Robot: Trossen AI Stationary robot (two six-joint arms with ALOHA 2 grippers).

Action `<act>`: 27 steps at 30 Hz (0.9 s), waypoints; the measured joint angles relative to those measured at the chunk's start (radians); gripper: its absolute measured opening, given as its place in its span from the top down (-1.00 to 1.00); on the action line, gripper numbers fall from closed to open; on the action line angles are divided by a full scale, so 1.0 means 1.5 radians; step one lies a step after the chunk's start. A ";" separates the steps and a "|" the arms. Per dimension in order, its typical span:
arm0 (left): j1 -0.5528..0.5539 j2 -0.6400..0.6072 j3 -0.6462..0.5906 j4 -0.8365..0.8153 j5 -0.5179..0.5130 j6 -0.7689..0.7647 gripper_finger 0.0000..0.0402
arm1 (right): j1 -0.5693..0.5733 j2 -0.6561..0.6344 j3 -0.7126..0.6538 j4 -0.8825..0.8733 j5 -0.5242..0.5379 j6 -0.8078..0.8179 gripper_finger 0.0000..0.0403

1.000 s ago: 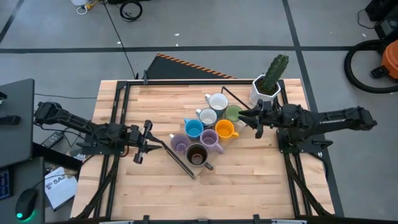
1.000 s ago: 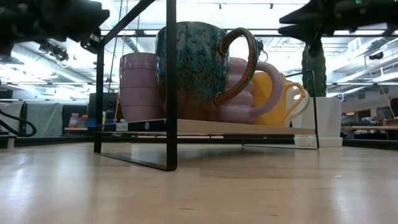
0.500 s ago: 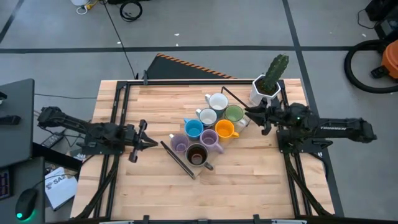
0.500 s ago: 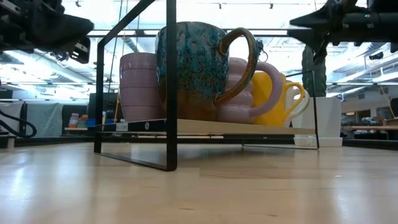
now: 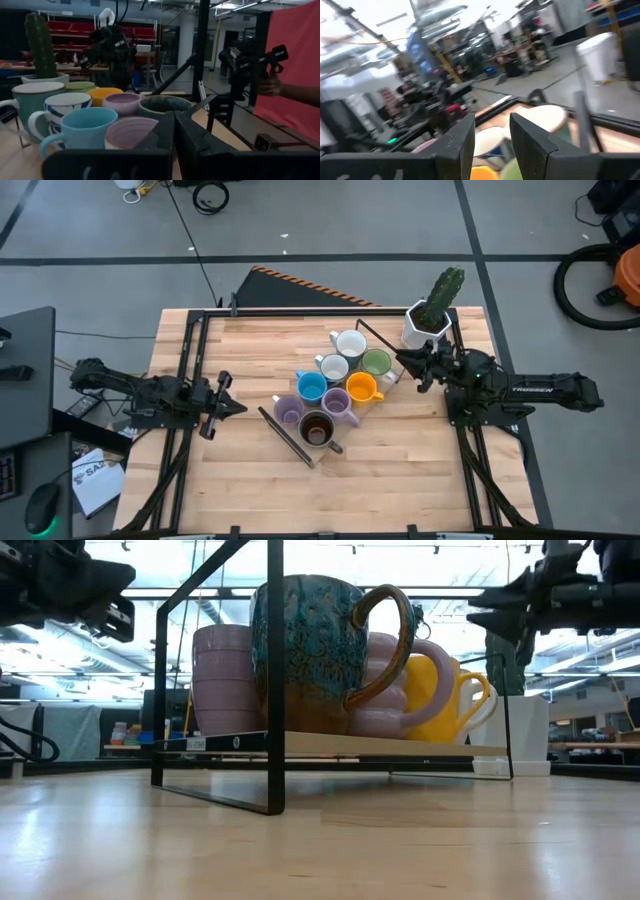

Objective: Place coffee mugs
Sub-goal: Return to Home Position

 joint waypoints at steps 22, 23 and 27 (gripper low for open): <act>0.000 0.001 -0.001 -0.002 -0.002 0.003 0.93 | 0.000 0.001 -0.013 -0.007 0.035 -0.034 0.36; 0.000 0.001 -0.001 -0.002 -0.003 0.003 0.93 | 0.000 0.001 -0.013 -0.007 0.035 -0.034 0.36; 0.000 0.001 -0.001 -0.002 -0.002 0.003 0.93 | 0.000 0.001 -0.013 -0.007 0.035 -0.034 0.36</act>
